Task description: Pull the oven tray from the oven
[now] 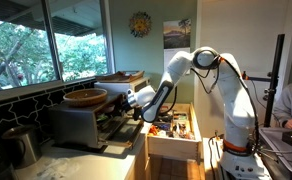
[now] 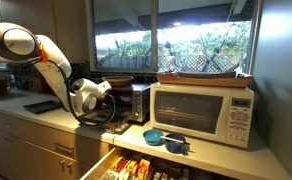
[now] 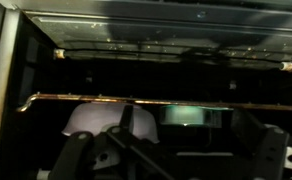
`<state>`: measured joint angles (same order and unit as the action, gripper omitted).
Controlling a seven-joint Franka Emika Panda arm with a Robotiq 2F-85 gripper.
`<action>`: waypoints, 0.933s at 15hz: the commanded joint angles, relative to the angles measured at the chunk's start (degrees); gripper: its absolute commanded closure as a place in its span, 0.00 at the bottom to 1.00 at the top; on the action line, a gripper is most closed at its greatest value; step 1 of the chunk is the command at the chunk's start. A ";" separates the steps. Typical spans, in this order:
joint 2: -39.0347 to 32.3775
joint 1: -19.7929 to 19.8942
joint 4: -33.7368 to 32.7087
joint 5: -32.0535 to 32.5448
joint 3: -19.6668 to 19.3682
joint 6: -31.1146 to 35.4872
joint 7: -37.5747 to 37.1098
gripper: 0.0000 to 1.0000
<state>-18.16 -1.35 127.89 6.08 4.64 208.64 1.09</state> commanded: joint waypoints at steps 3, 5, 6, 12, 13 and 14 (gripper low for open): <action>-3.89 -1.20 -3.40 0.10 -0.70 0.94 1.91 0.00; -4.36 -1.14 -4.07 0.18 -0.65 0.31 2.08 0.00; -4.14 -1.05 -4.11 0.00 -0.49 -1.26 1.65 0.00; 3.00 -2.72 -0.21 -4.17 -1.54 -18.81 -0.79 0.00; 3.87 -1.88 -0.05 -4.14 -0.62 -22.72 -1.58 0.00; 4.54 -3.08 -0.01 -4.74 -1.77 -25.46 -1.94 0.00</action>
<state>-17.37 -2.46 125.26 3.53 4.51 191.02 0.74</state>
